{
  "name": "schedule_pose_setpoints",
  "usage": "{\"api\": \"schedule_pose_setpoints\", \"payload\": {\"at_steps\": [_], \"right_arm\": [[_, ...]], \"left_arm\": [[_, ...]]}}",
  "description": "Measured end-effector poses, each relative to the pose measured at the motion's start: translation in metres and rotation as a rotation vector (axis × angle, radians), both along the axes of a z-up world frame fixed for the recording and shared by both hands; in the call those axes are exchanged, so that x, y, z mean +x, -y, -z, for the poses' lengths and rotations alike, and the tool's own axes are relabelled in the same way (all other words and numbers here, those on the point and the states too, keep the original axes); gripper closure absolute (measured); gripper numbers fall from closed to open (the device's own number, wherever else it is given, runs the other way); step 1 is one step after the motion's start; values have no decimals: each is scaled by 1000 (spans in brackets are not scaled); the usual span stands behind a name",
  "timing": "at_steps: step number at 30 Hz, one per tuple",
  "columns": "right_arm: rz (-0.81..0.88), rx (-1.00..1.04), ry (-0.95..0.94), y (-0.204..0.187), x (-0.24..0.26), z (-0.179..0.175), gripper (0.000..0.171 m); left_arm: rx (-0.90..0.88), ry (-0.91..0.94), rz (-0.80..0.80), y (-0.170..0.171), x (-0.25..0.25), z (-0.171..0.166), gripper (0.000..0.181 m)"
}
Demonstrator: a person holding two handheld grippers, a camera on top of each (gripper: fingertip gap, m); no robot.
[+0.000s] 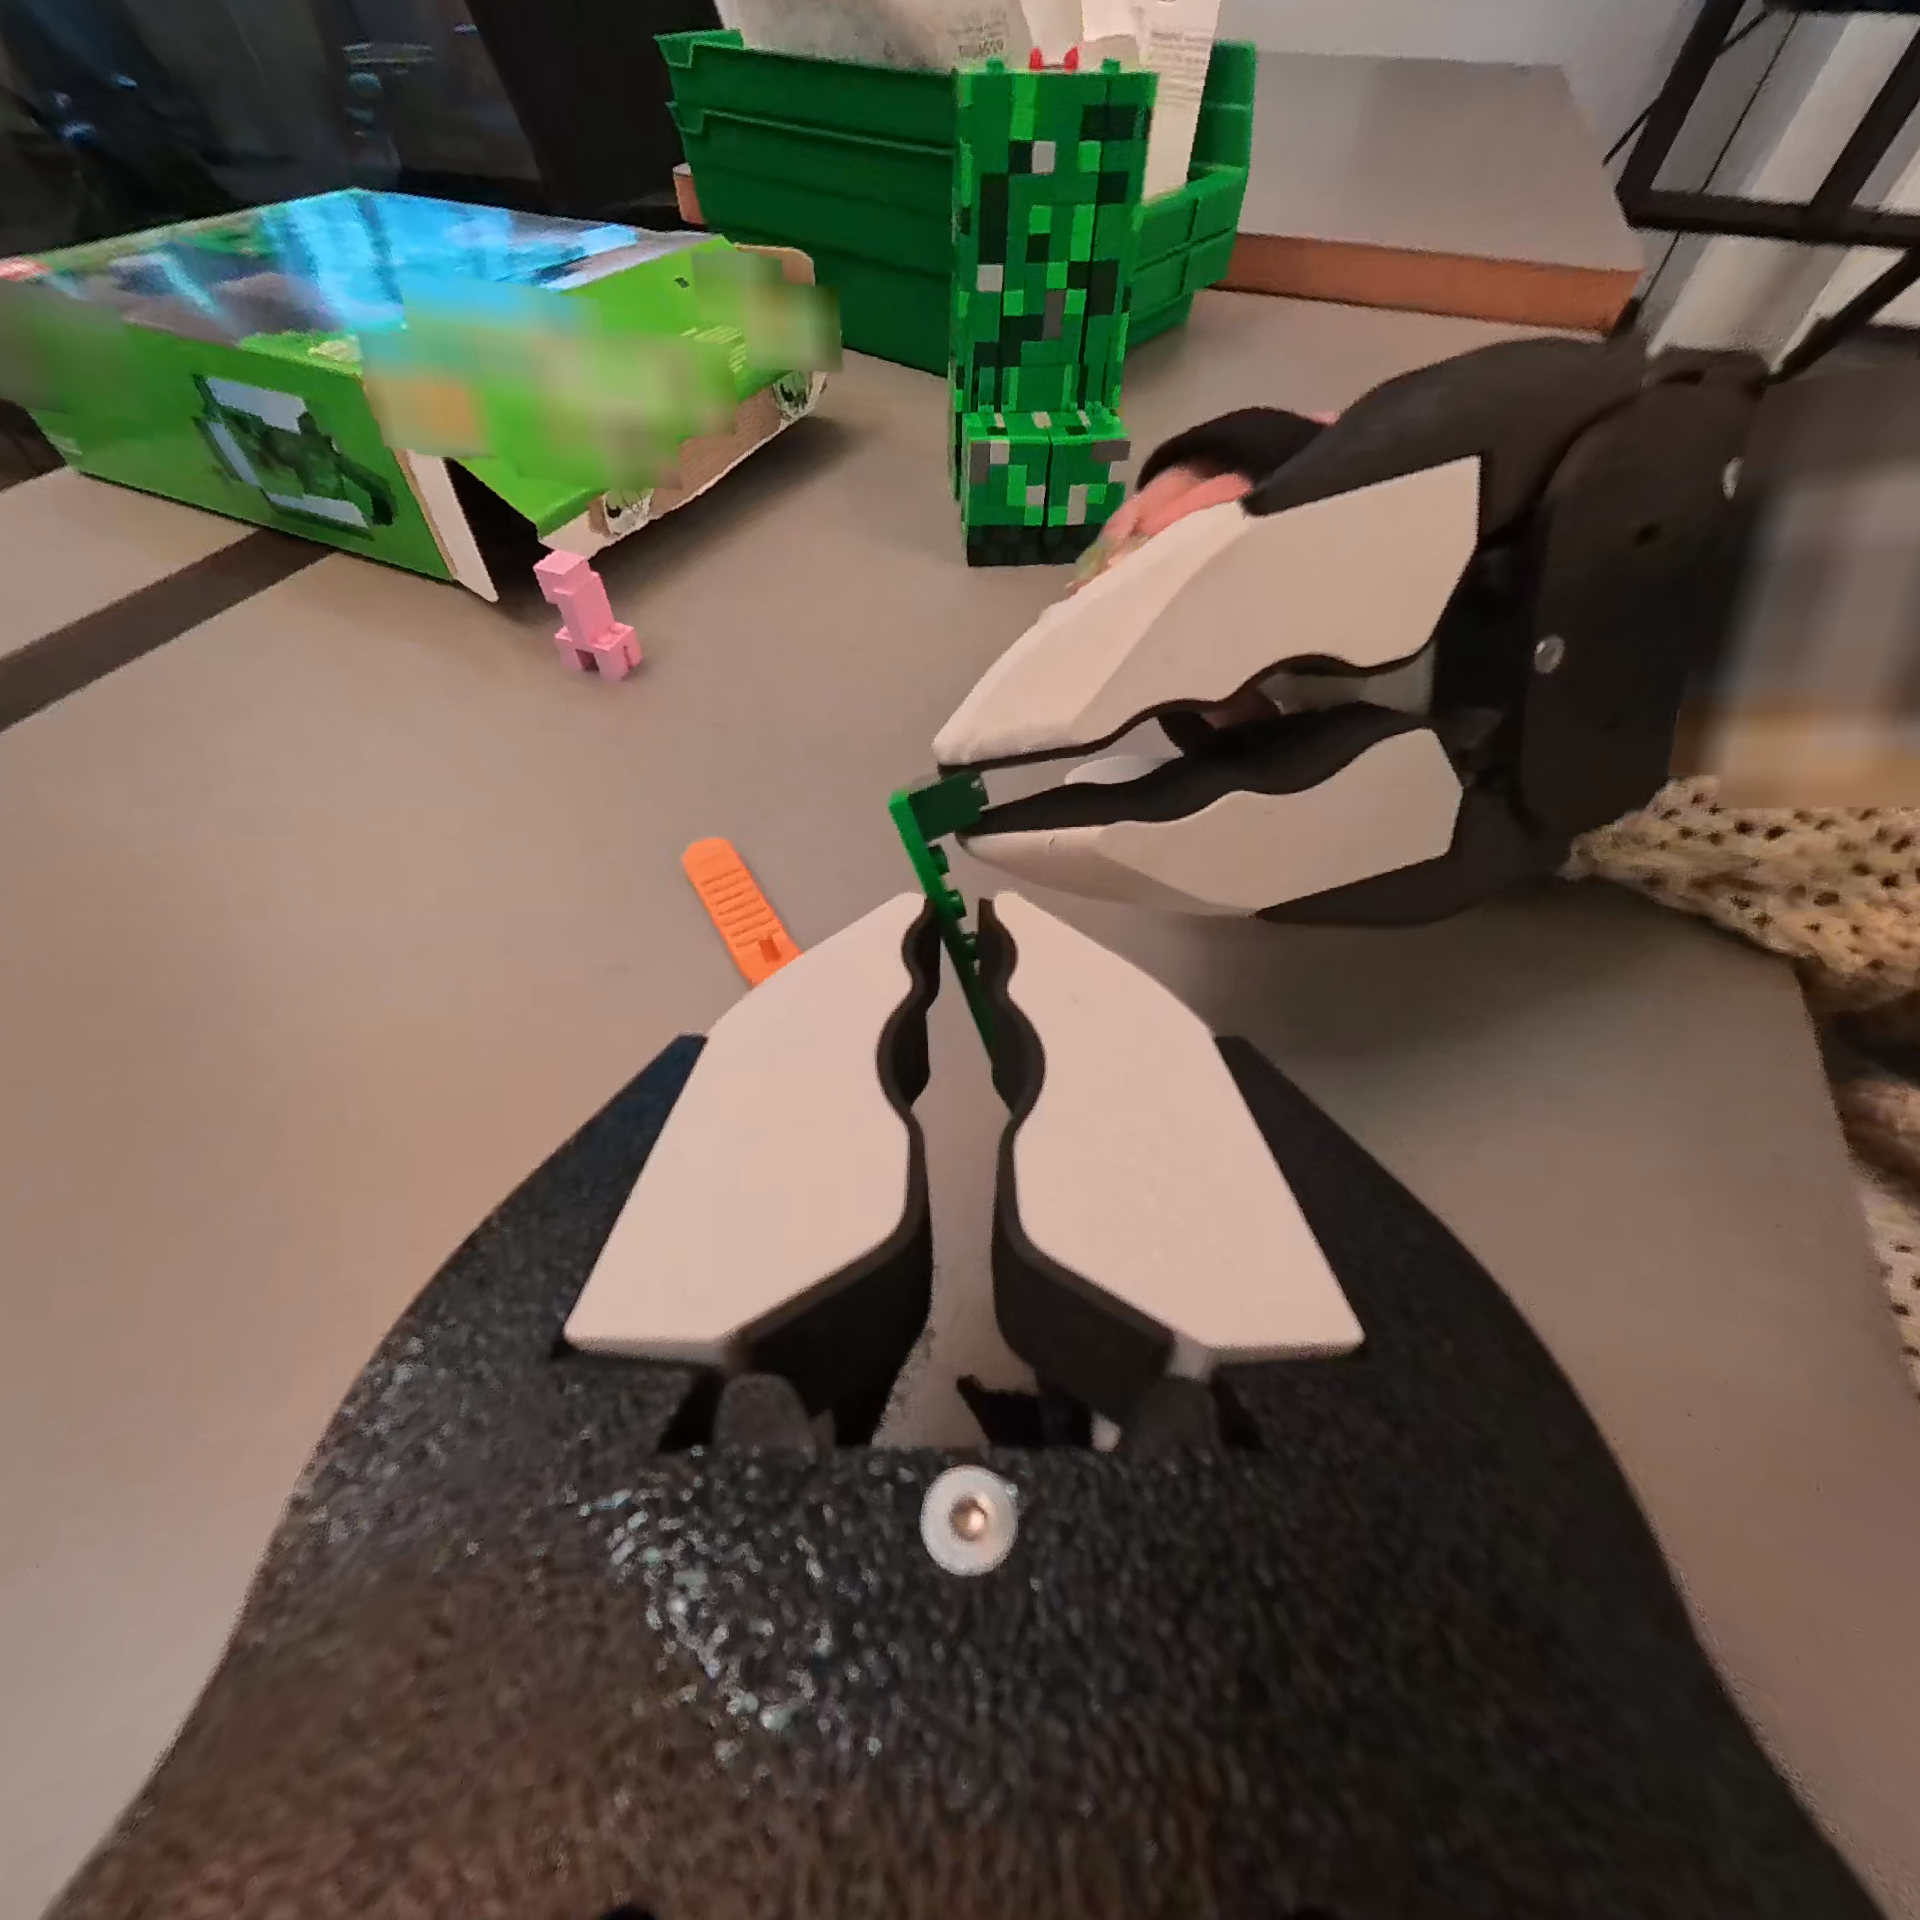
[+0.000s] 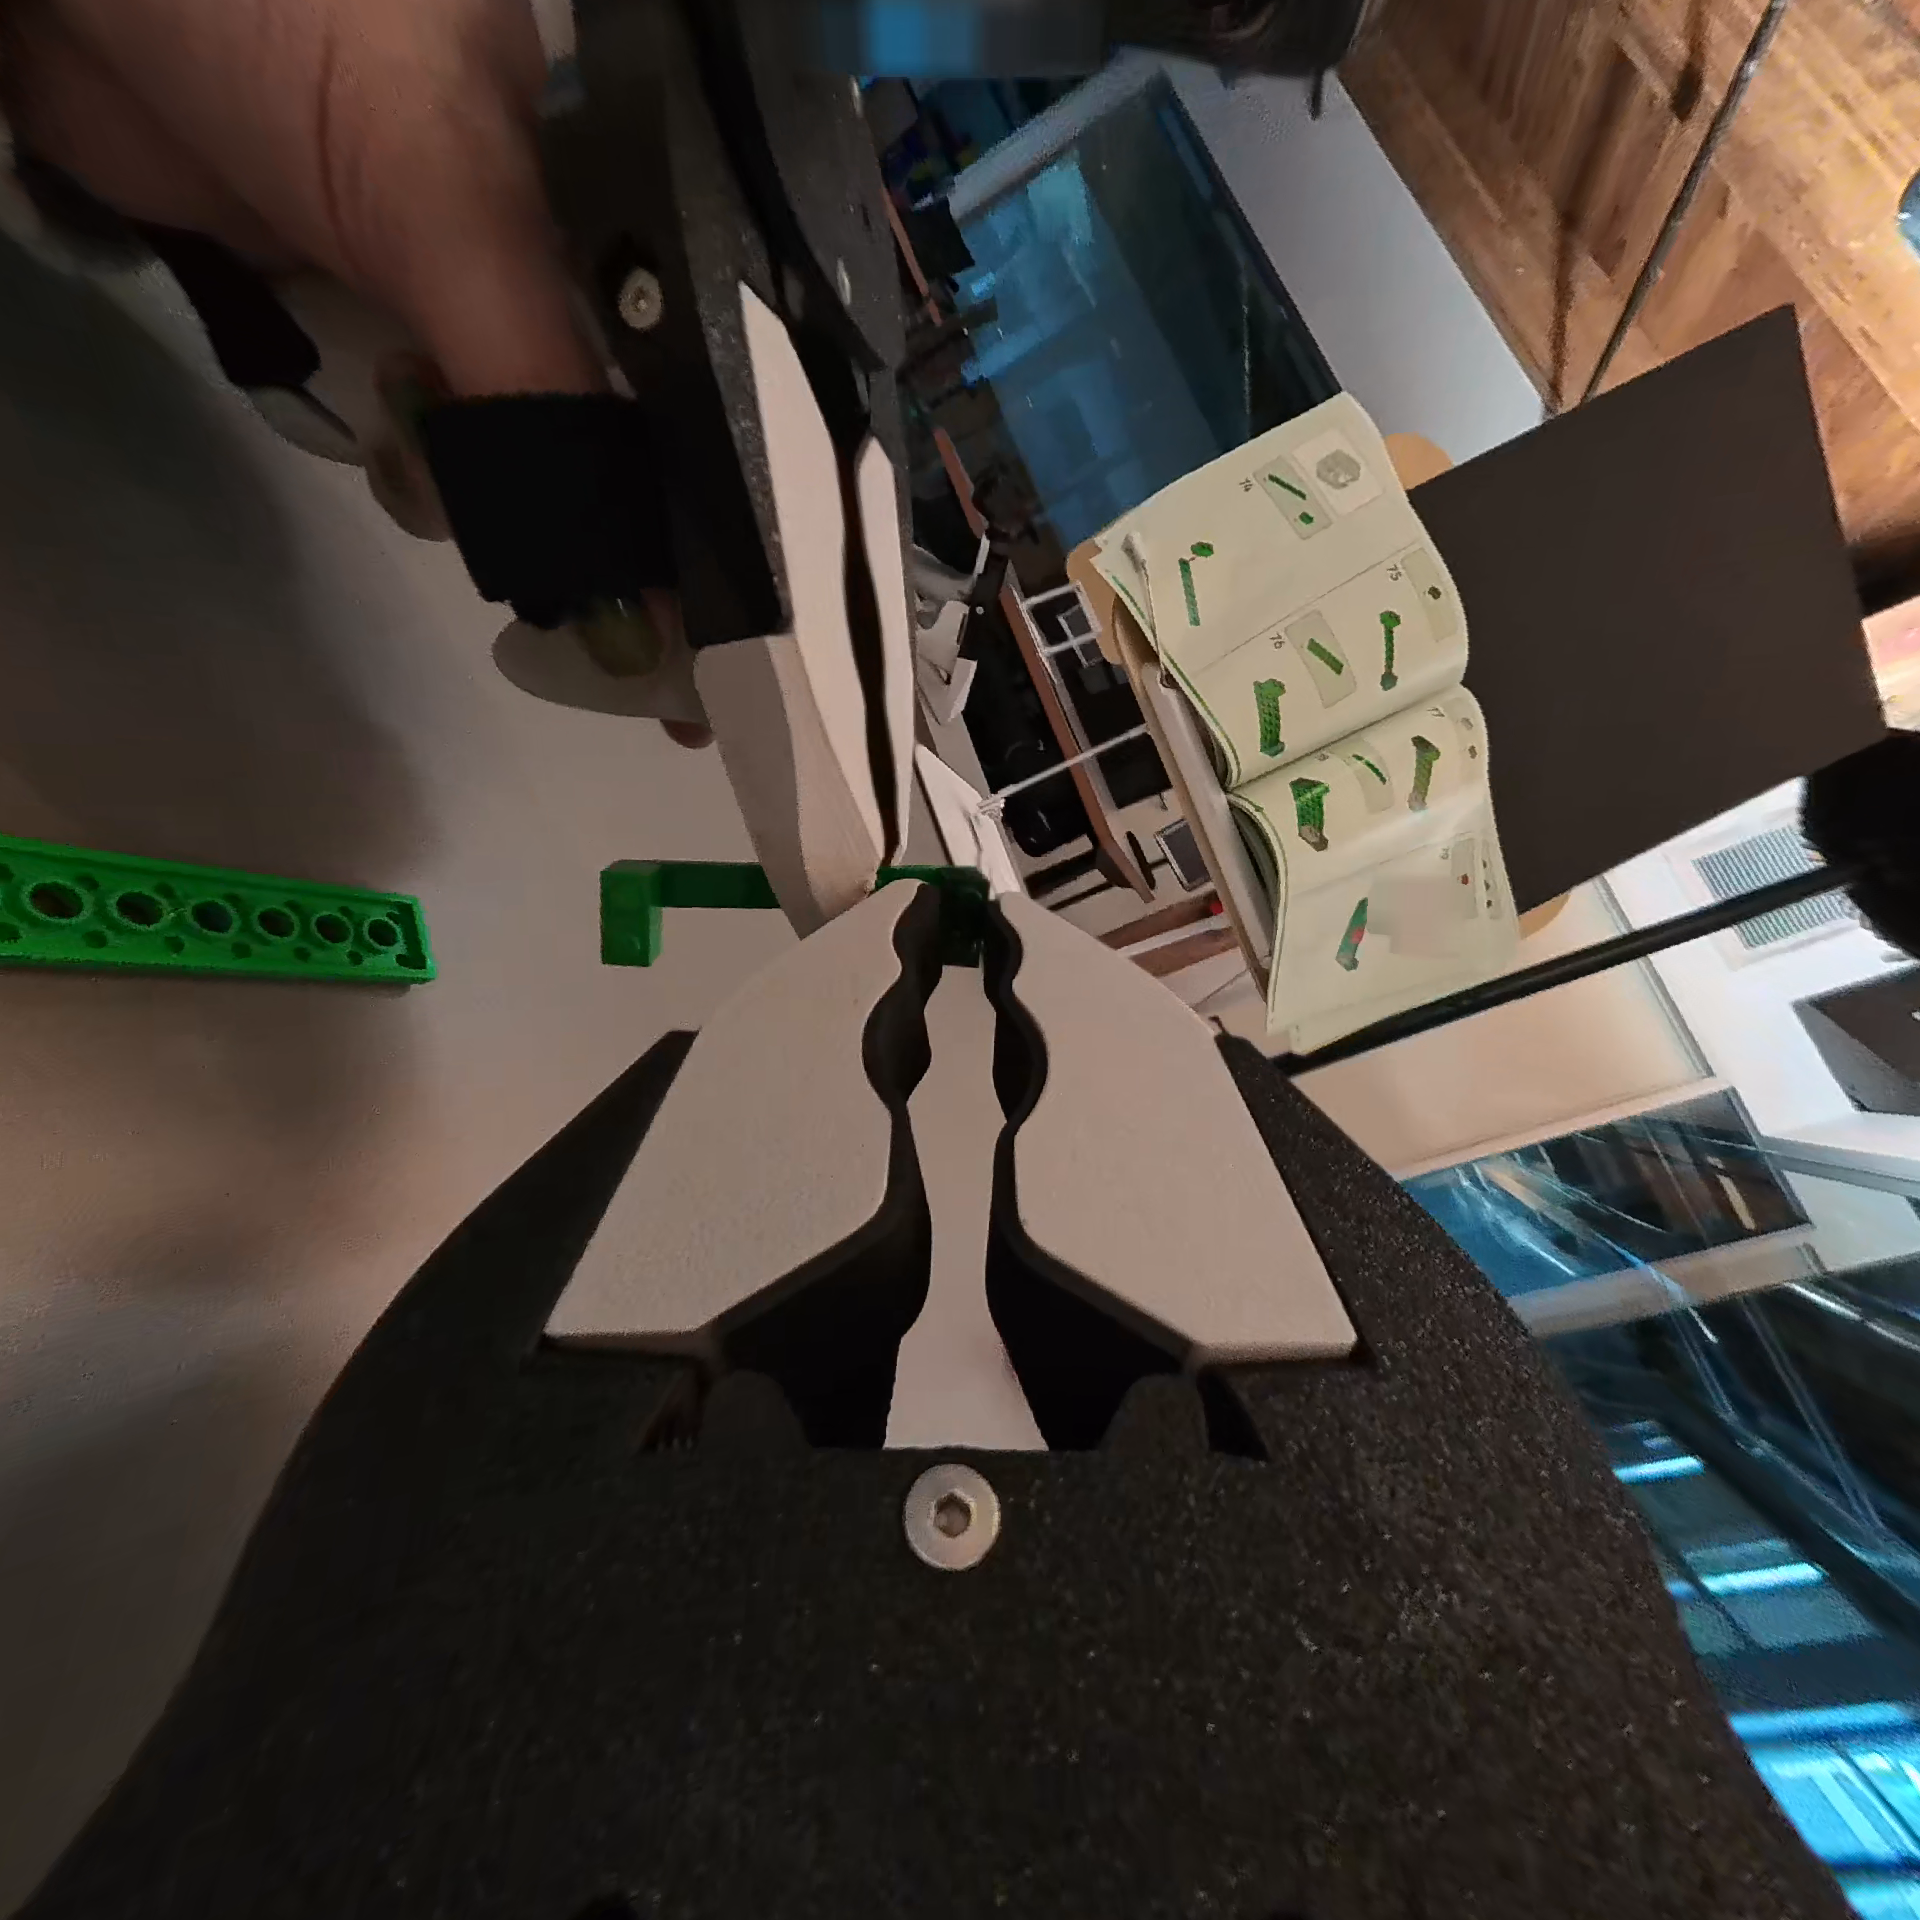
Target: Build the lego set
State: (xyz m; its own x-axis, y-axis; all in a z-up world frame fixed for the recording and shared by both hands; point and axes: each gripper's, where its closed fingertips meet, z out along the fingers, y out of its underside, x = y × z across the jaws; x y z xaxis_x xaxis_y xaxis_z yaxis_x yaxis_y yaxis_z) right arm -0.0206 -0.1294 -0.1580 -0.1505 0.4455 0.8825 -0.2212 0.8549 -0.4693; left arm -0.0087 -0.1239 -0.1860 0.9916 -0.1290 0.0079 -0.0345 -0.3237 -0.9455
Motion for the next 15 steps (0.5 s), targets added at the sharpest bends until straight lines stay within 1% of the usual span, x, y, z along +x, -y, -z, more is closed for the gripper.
{"api": "schedule_pose_setpoints", "payload": {"at_steps": [10,12,15], "right_arm": [[-98,-70,86,-2,3,5,164],[-95,-48,71,-1,2,5,164],[-82,21,0,2,2,2,163]], "left_arm": [[-23,-224,15,-1,2,5,173],[-28,-208,-5,-1,-1,5,174],[-13,-143,-39,0,-8,2,177]]}}
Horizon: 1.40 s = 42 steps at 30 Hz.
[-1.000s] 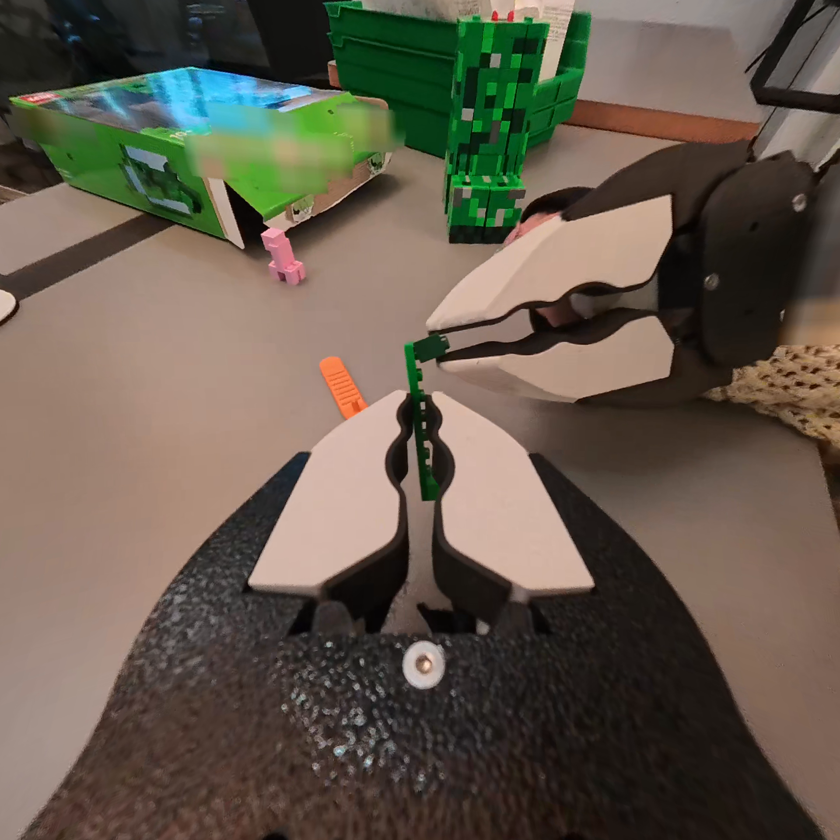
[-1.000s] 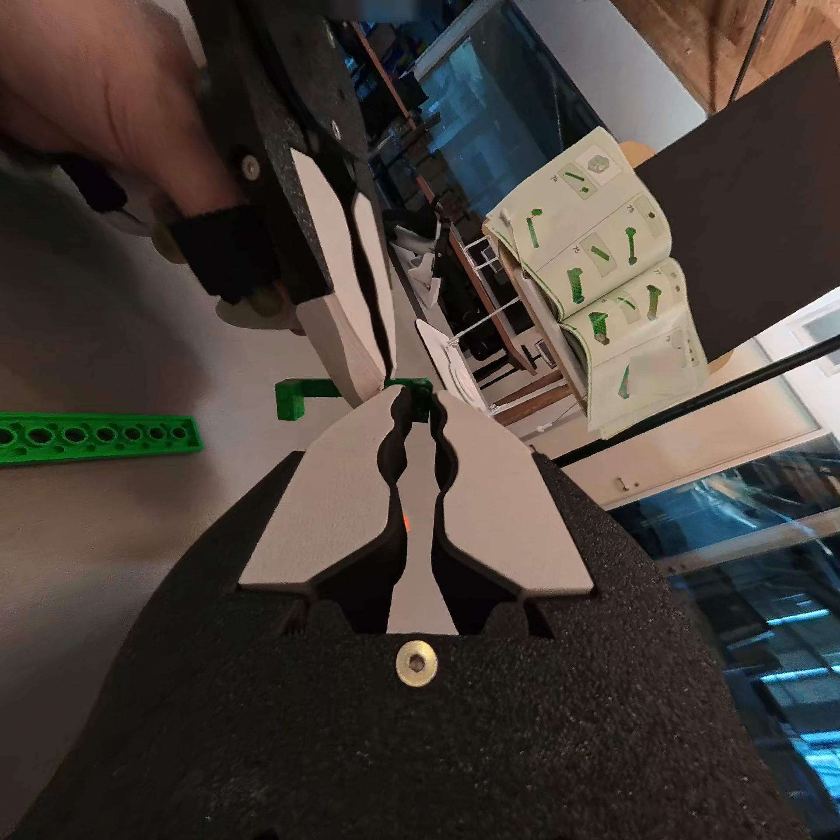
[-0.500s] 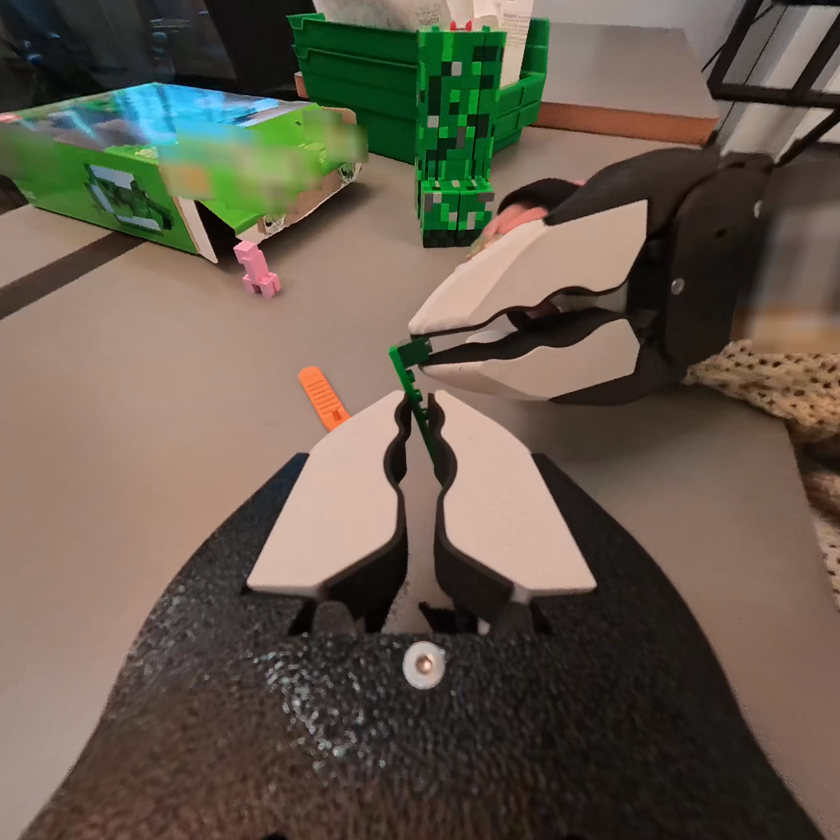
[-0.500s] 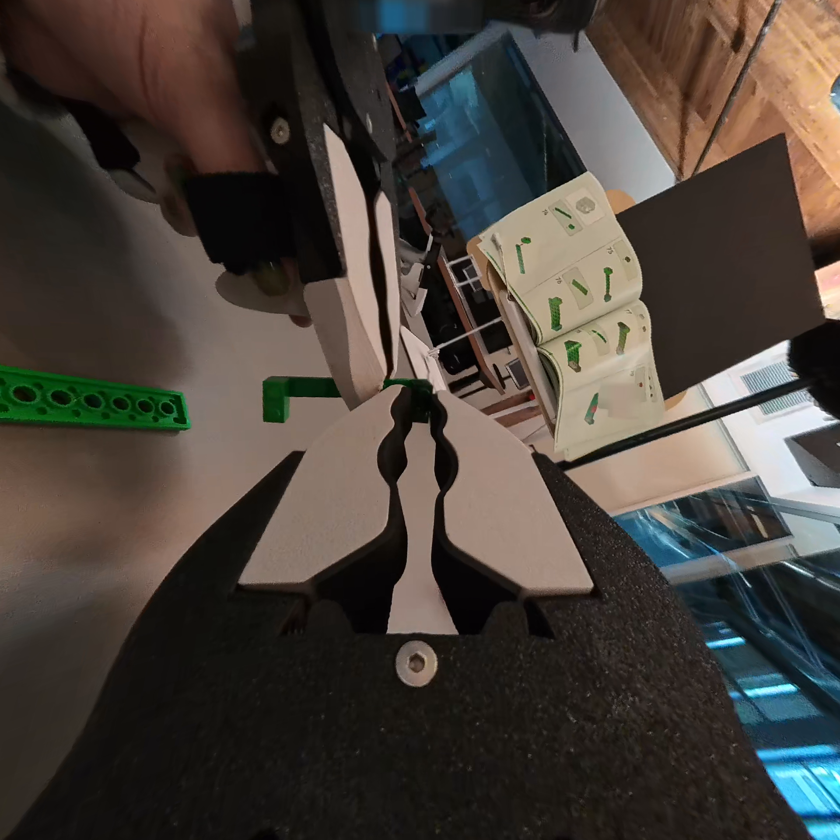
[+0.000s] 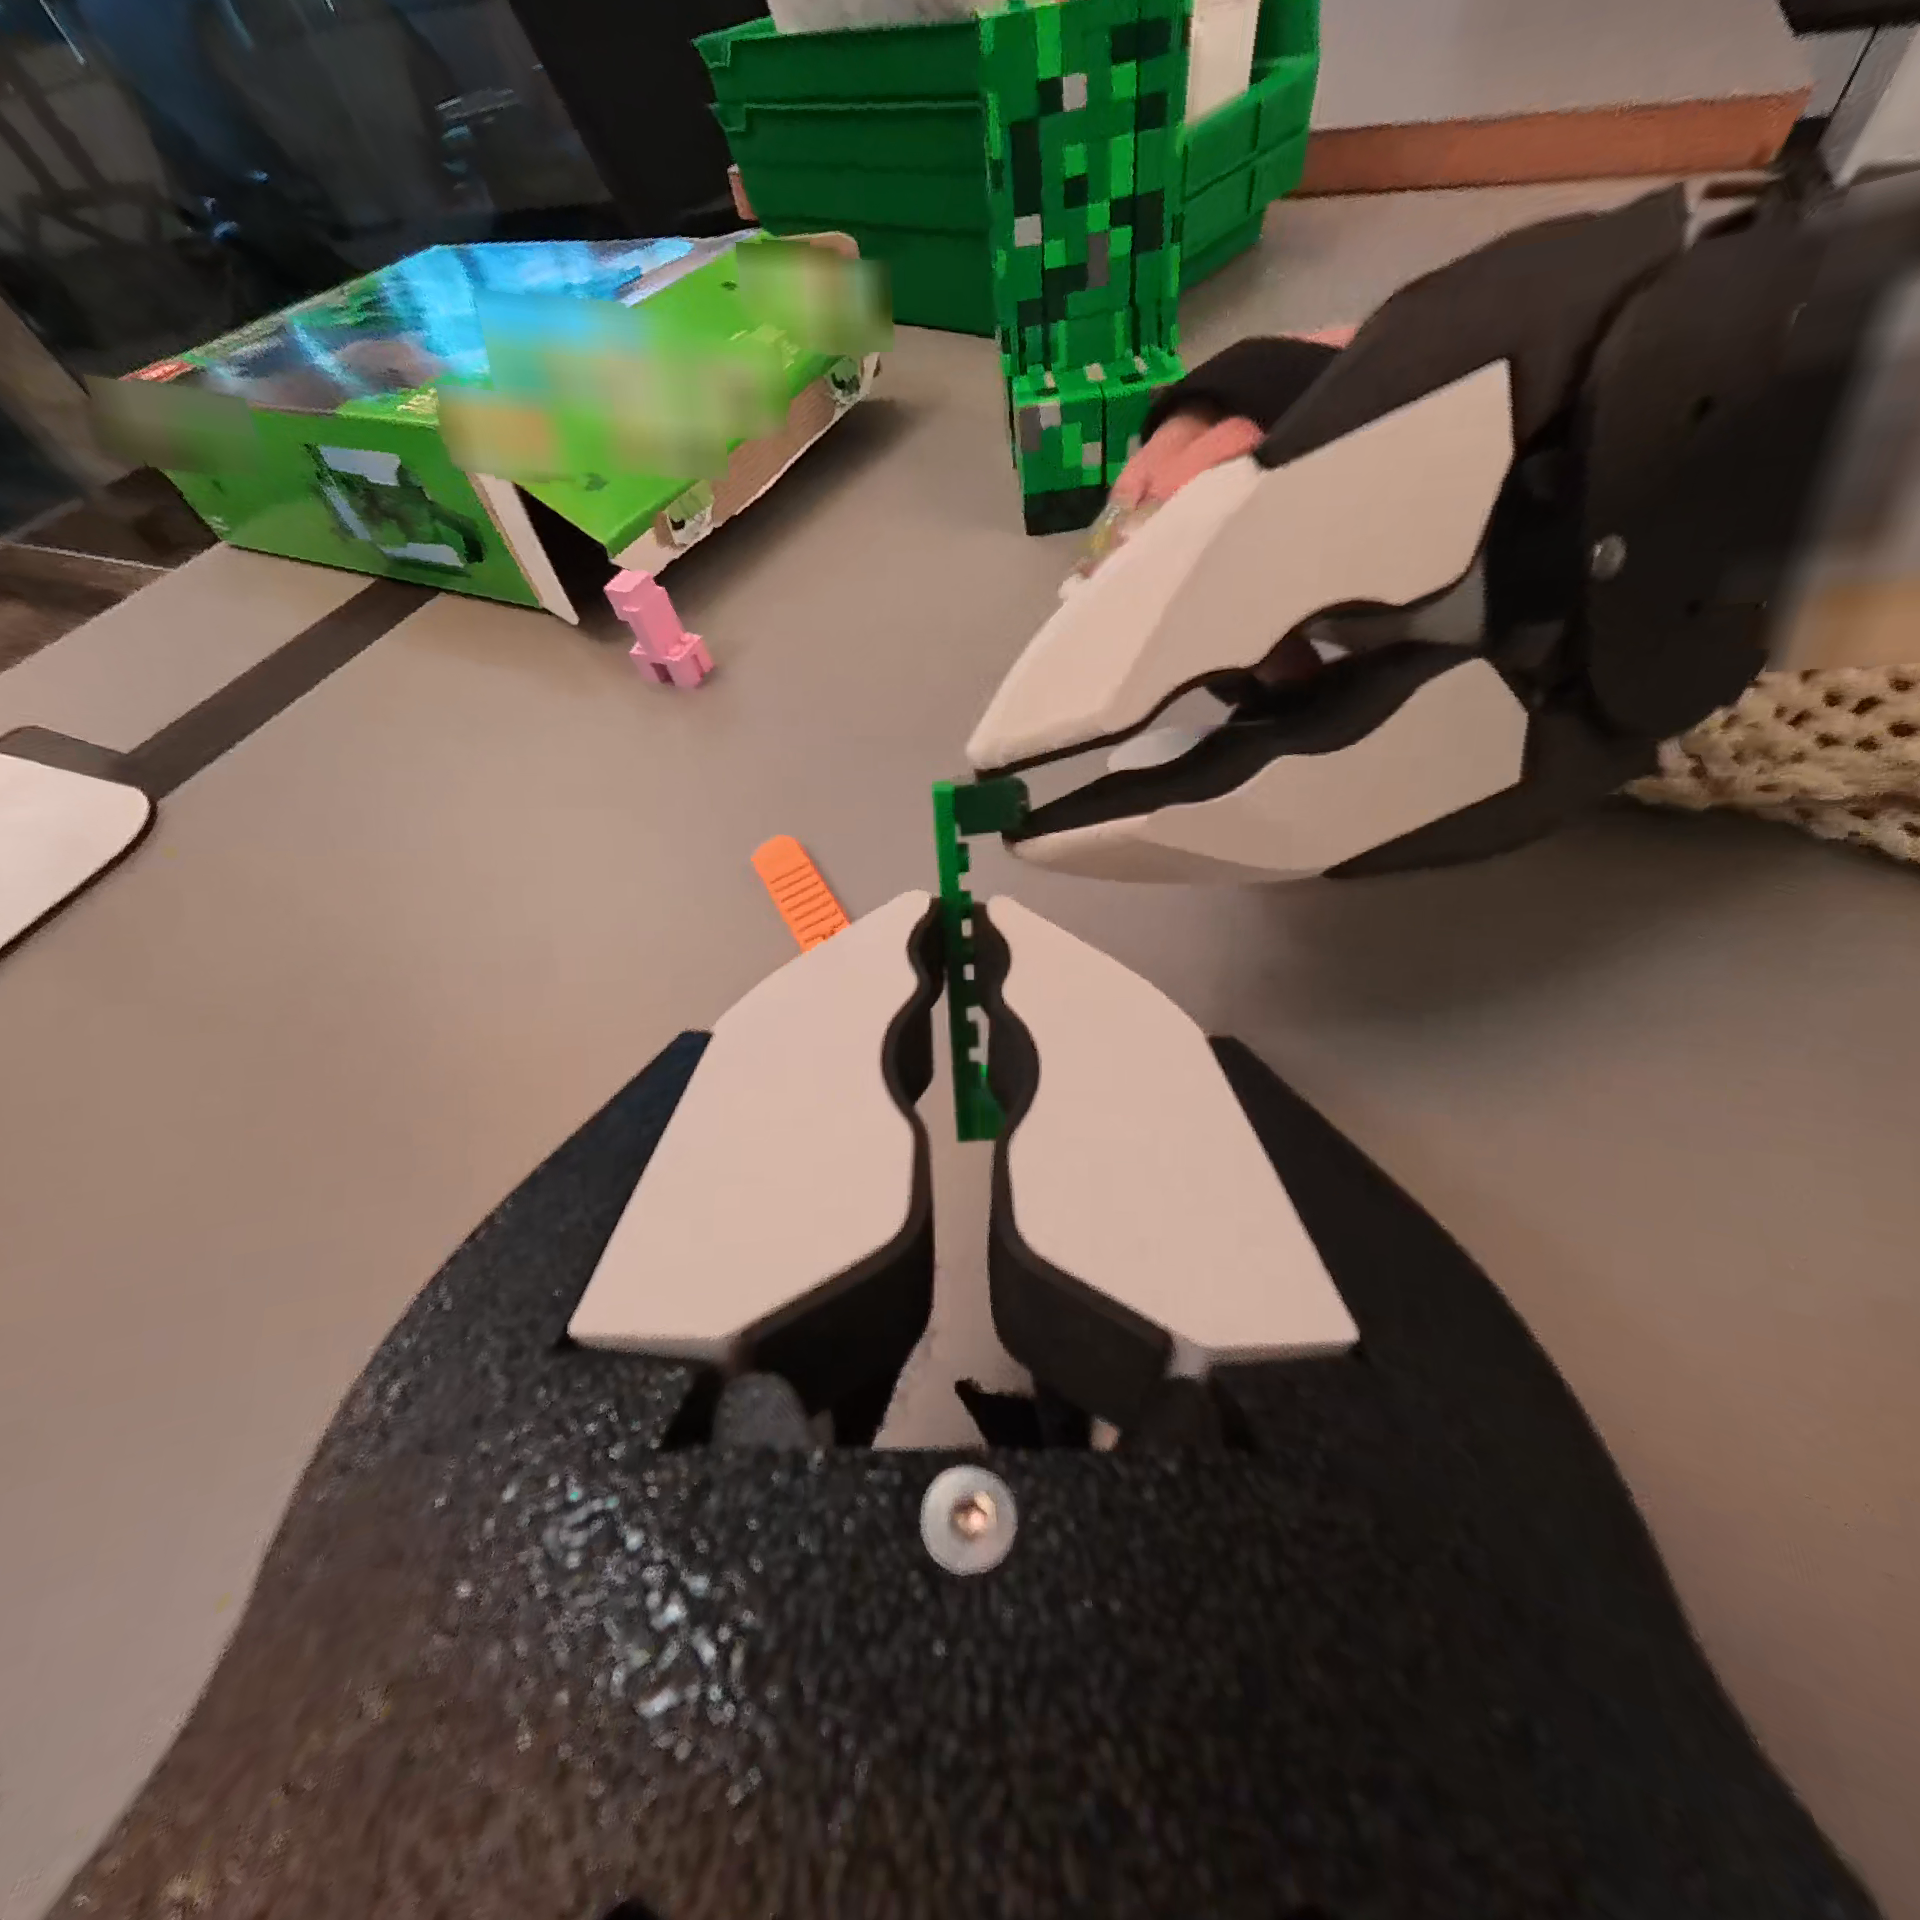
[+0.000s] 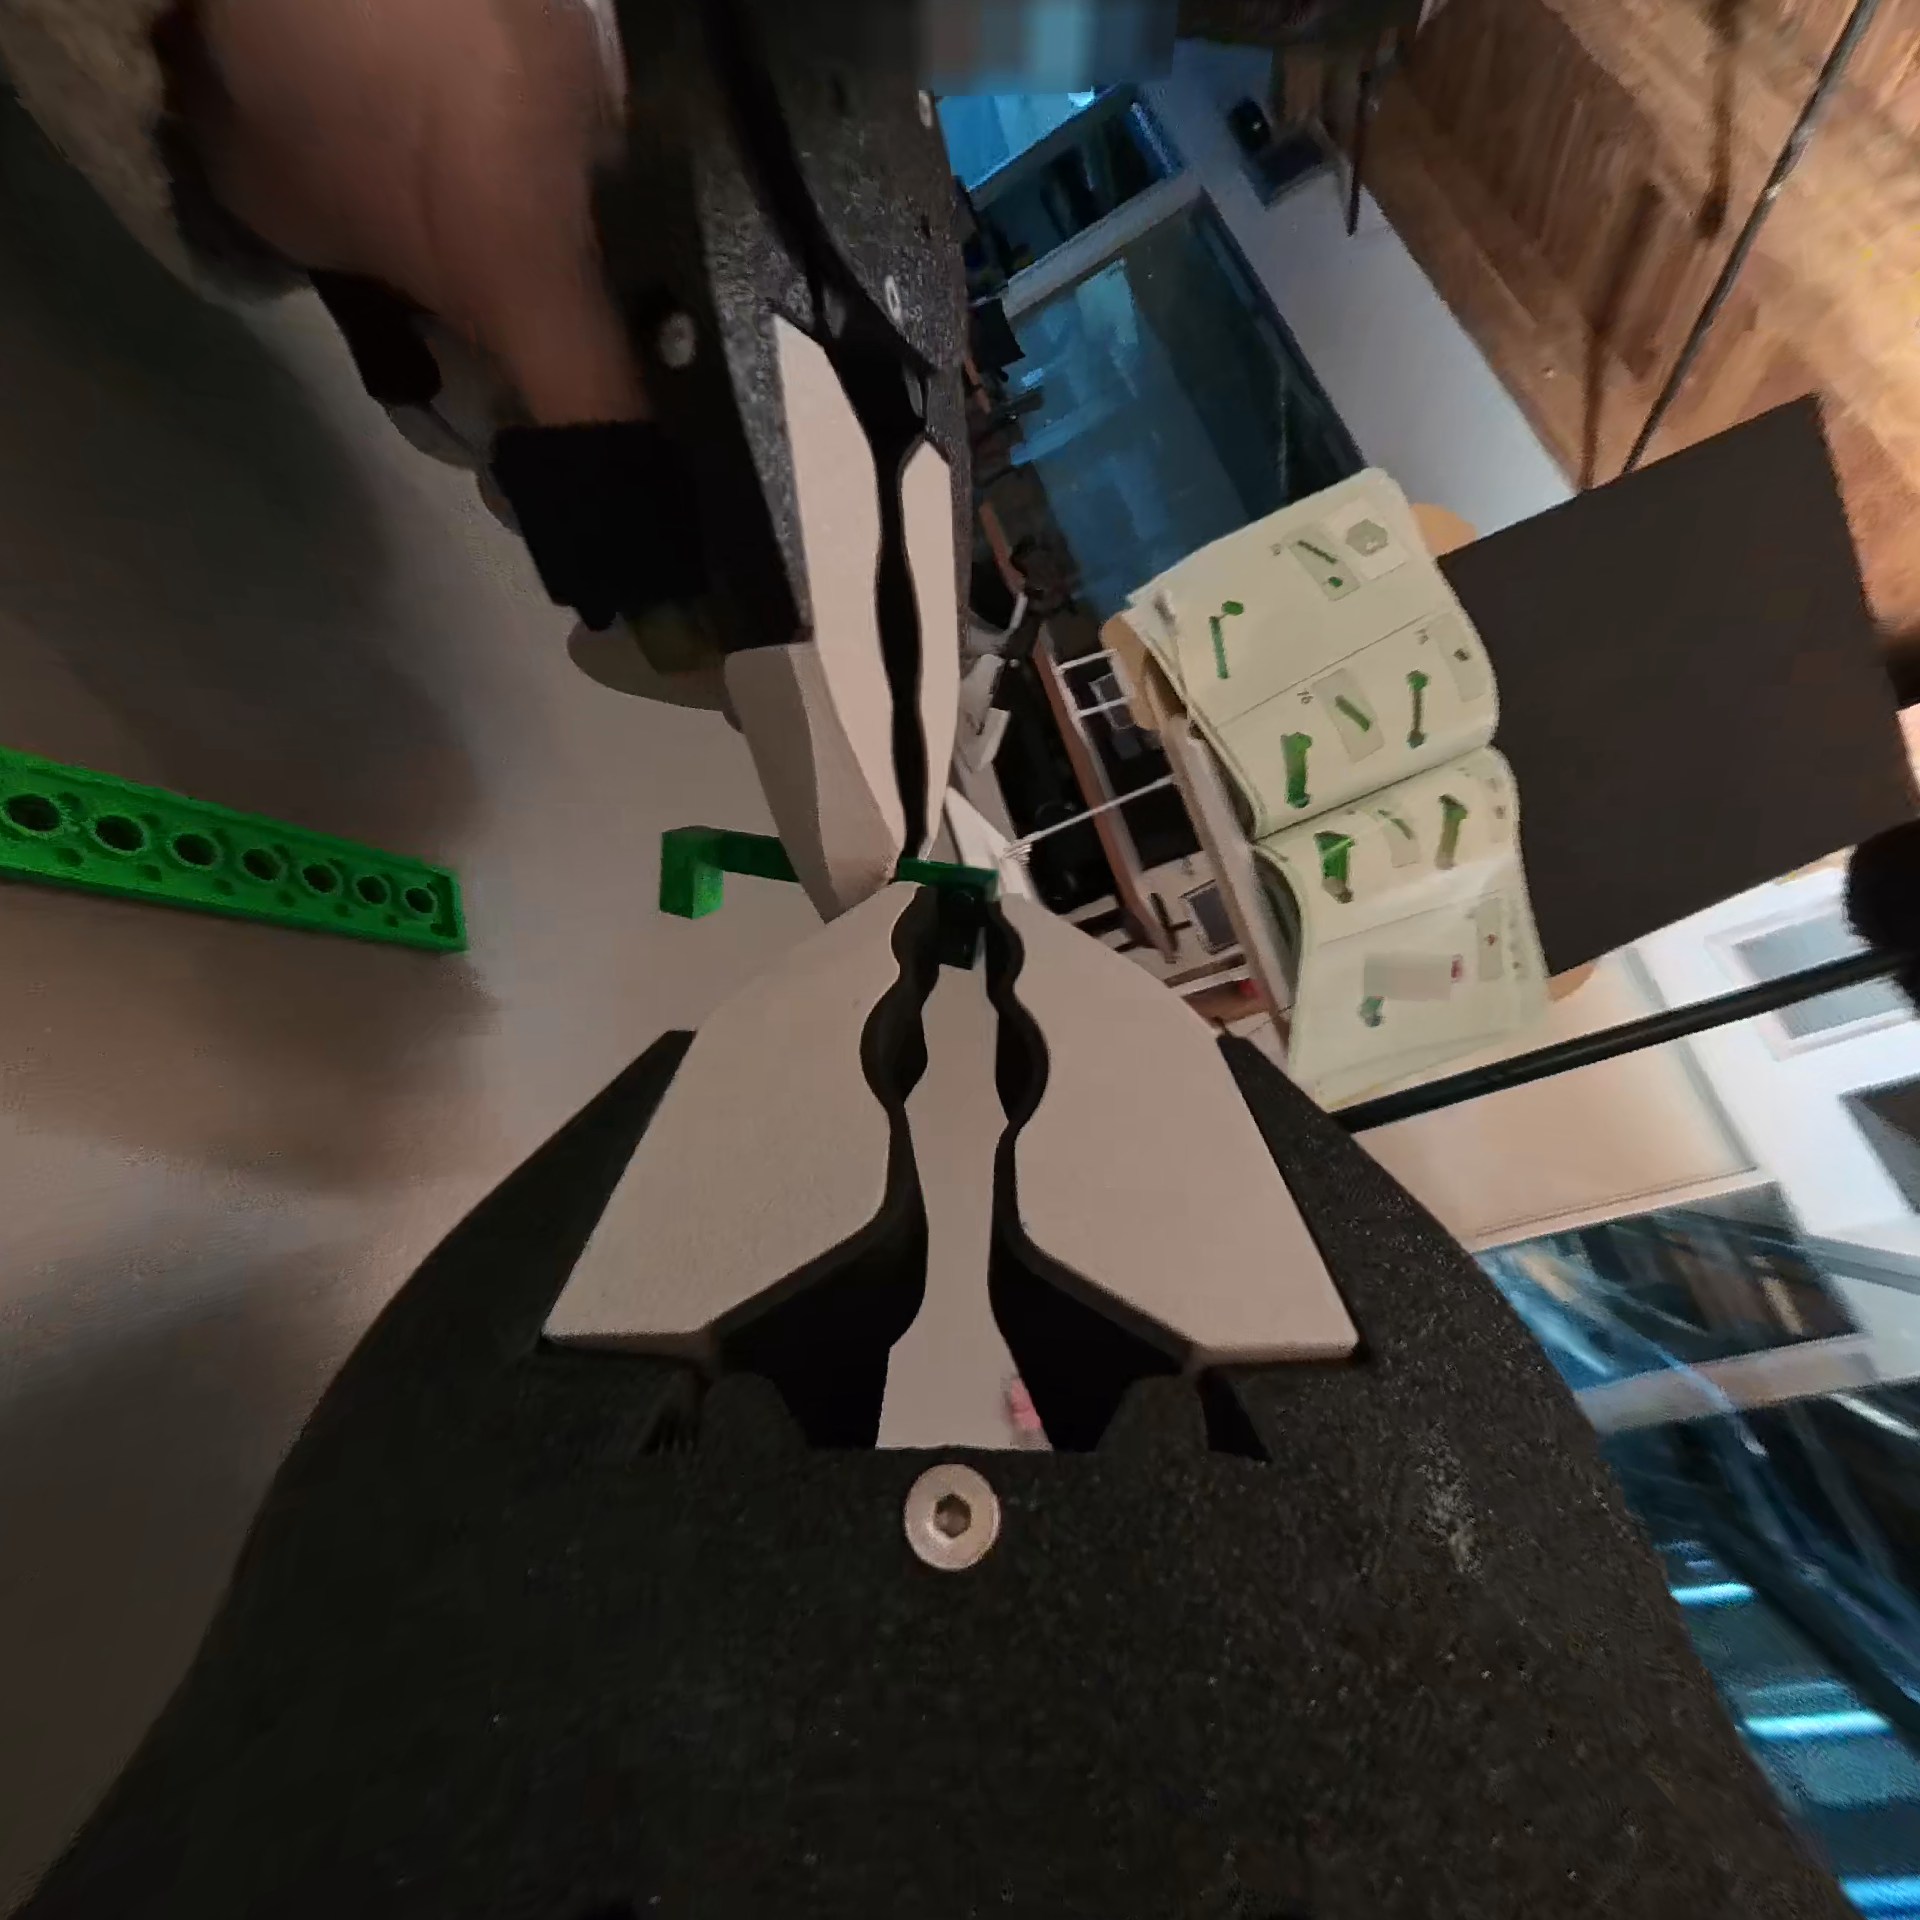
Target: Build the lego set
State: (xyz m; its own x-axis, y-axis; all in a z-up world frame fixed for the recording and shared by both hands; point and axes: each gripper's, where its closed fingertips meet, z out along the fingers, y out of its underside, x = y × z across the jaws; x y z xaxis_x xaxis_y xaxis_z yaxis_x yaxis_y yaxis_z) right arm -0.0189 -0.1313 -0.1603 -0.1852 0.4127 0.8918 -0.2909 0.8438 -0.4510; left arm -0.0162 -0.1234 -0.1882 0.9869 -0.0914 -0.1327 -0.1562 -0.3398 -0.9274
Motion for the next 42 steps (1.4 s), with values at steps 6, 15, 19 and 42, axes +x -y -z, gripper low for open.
{"api": "schedule_pose_setpoints", "payload": {"at_steps": [6,15,19,42], "right_arm": [[22,-3,-9,0,-1,0,163],[20,-63,40,0,-3,4,158],[10,-119,87,-1,-3,4,150],[-211,-126,477,18,28,43,156]], "left_arm": [[10,11,-1,0,-1,-1,177],[12,45,13,0,1,0,177],[-13,17,54,0,5,3,177],[-150,-542,309,14,20,26,177]]}}
